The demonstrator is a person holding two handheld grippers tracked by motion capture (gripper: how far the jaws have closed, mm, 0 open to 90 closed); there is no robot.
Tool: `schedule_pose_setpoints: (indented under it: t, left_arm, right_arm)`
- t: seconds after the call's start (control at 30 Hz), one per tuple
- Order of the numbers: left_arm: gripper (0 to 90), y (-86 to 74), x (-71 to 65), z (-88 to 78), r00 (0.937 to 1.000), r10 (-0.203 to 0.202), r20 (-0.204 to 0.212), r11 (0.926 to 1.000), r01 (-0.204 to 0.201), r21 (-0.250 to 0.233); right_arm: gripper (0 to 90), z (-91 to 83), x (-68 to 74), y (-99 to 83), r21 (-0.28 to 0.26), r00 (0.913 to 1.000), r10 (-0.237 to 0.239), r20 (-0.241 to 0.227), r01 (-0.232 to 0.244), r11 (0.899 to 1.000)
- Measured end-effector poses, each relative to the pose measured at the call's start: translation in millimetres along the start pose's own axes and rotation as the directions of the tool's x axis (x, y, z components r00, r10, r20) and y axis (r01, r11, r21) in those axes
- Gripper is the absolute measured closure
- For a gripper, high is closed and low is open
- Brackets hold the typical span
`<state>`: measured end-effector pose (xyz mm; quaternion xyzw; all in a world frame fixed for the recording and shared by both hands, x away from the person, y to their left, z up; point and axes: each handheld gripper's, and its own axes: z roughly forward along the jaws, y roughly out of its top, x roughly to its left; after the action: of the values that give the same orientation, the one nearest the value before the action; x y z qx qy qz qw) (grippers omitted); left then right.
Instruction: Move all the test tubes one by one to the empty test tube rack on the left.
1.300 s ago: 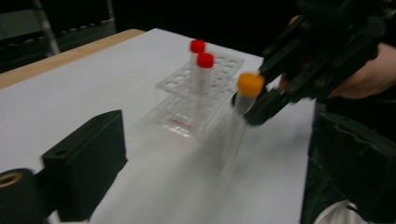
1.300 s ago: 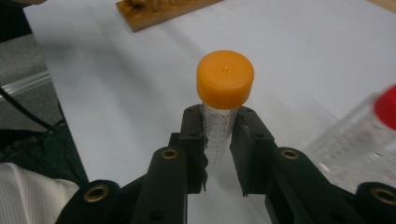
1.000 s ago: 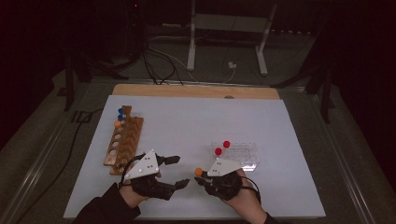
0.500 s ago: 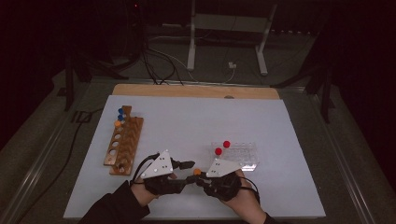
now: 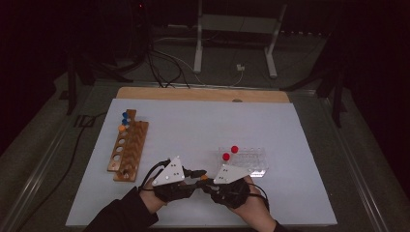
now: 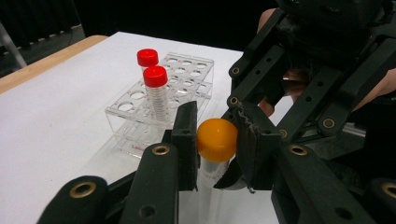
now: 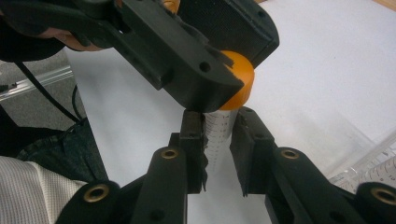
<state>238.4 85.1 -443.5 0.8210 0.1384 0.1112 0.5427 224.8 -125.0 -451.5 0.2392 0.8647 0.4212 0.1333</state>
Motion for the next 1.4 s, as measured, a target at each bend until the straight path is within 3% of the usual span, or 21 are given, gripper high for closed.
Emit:
schedule_pose_setpoints:
  t: [0.3,0.37,0.5,0.93,1.1,1.23,1.4]
  left_arm:
    - [72.0,1.4,3.2,-3.8,0.9999,-0.006,0.009,0.9999,0.006,-0.014]
    - [72.4,2.3,5.0,-6.1,1.0000,-0.005,0.000,0.9999,0.005,-0.014]
    - [72.4,4.6,10.5,-12.9,0.9997,-0.015,-0.022,0.9996,0.014,-0.026]
    - [72.4,14.0,33.0,-40.8,0.9925,-0.038,-0.116,0.9977,0.031,-0.060]
    - [72.4,15.1,40.5,-56.2,0.9855,-0.044,-0.164,0.9970,0.033,-0.070]
    - [72.4,18.3,48.7,-71.4,0.9761,-0.050,-0.211,0.9959,0.033,-0.084]
    - [72.4,19.9,59.4,-90.3,0.9589,-0.064,-0.277,0.9943,0.038,-0.099]
  right_arm:
    - [73.3,-1.0,-0.3,-0.1,-0.027,1.0000,0.006,-0.004,-0.006,1.000]
    - [63.2,-1.8,-1.5,-0.4,-0.039,0.9999,0.012,0.007,-0.011,0.999]
    - [52.9,-8.4,-6.7,-0.7,-0.074,0.9987,0.031,0.042,-0.027,0.997]
    - [26.4,-36.5,-27.2,-2.7,-0.179,0.9874,0.107,0.117,-0.085,0.980]
    - [14.7,-40.0,-29.6,-3.1,-0.189,0.9840,0.122,0.130,-0.096,0.977]
    - [7.8,-41.1,-30.2,-3.7,-0.197,0.9831,0.128,0.131,-0.101,0.975]
    - [2.0,-43.8,-31.6,-4.8,-0.212,0.9875,0.125,0.097,-0.102,0.972]
